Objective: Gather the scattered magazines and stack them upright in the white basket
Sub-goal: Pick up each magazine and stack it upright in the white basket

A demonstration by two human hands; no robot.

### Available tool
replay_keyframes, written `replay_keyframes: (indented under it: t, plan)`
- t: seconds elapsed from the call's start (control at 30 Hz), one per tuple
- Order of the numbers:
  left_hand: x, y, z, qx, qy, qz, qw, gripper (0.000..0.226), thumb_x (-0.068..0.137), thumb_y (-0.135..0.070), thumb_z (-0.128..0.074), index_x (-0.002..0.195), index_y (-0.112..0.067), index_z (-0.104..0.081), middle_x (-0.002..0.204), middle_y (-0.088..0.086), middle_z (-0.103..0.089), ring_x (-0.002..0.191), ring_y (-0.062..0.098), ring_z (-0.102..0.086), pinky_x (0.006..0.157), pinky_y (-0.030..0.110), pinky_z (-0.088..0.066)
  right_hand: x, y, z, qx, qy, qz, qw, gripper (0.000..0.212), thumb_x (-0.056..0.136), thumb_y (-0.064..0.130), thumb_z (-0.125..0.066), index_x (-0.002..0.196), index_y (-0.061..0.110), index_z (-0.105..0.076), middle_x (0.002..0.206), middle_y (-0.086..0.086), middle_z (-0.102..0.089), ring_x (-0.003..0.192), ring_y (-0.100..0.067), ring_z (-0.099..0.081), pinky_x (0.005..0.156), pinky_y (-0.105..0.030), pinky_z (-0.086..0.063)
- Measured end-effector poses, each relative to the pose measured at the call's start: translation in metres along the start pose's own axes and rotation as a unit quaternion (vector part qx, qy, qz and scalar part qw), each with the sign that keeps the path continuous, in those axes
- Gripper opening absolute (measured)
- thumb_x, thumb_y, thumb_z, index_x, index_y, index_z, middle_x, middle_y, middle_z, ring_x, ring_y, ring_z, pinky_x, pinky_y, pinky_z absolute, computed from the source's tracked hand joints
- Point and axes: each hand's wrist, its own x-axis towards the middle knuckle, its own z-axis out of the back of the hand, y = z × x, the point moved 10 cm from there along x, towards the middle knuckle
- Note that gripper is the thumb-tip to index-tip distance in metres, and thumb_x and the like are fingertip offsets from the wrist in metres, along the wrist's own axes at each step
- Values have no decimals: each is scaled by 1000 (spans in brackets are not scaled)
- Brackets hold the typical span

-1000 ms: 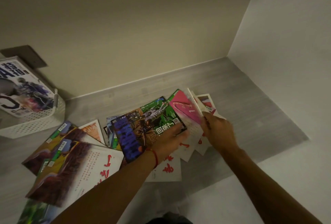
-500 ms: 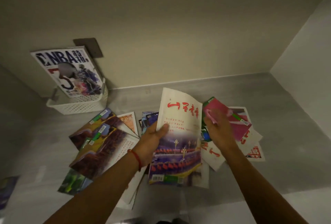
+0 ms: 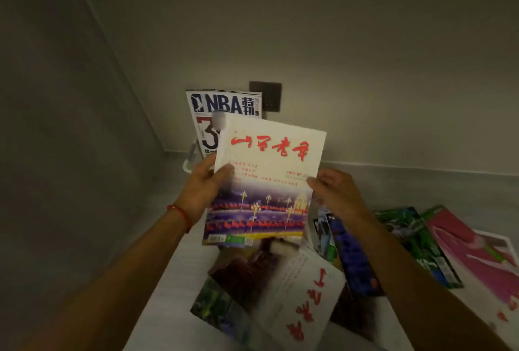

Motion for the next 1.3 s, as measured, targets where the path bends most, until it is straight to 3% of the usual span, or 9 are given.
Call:
replay_keyframes:
  t: [0.27,0.53,0.6,0.7,0.83,0.93,1.07,1.2,1.3]
  plan:
    - [102,-43,143,188,-145,-101,966,27,91,-29,-63,110,-13,-73,98,5,-74,88,23,-71,81,37,-59,77,150,-84,-210,-112,160,958,25,92,25,-62,93,2,-72,109,-8,-75,89,-20,-72,58,-10,-43]
    - [176,21,169,122,-130,7,984,25,86,-27,-71,105,-12,-76,100,9,-77,92,23,-72,88,41,-59,140,125,-117,-149,-96,62,982,19,90,23,-67,102,9,-73,116,-9,-72,96,-26,-70,87,-37,-58]
    - [183,35,169,102,-138,22,985,25,85,-26,-71,104,-10,-77,99,9,-77,91,23,-73,87,42,-60,146,116,-123,-121,-91,36,988,4,91,21,-66,90,19,-70,116,-8,-72,97,-26,-69,91,-41,-57]
    - [193,57,172,84,-155,42,983,26,85,-27,-72,103,-8,-77,96,12,-77,89,23,-72,86,41,-60,156,106,-131,-90,-101,8,991,22,91,15,-64,75,30,-61,110,-7,-72,95,-25,-67,90,-43,-57]
    - [203,76,175,67,-178,70,979,27,85,-29,-73,102,-8,-77,92,12,-76,90,26,-72,87,42,-59,175,87,-149,-52,-66,-36,996,7,90,13,-64,94,15,-68,106,-3,-73,96,-26,-69,89,-47,-58]
    - [209,90,174,43,-182,100,977,33,83,-33,-74,104,-8,-77,95,14,-76,90,28,-72,87,44,-59,179,81,-159,-23,-13,-35,999,19,92,9,-61,110,4,-64,111,-9,-70,104,-30,-68,92,-46,-57]
    - [231,107,181,23,-199,111,973,46,70,-43,-74,101,-9,-77,96,12,-77,89,26,-73,86,46,-60,157,64,-143,-114,0,-33,993,37,90,19,-57,126,17,-62,127,-7,-64,117,-26,-61,102,-46,-50]
    - [239,100,176,54,-184,125,973,46,69,-34,-75,106,-6,-72,104,8,-74,93,25,-70,91,43,-58,108,5,-139,-282,106,-55,952,22,92,18,-57,109,14,-71,114,-6,-71,106,-26,-66,96,-39,-51]
    - [235,92,159,25,-167,123,978,72,70,-19,-81,134,-9,-50,124,4,-62,110,23,-61,100,38,-50,54,-66,-135,-459,202,-69,863,47,92,47,-41,124,21,-63,132,-1,-60,121,-21,-56,102,-32,-39]
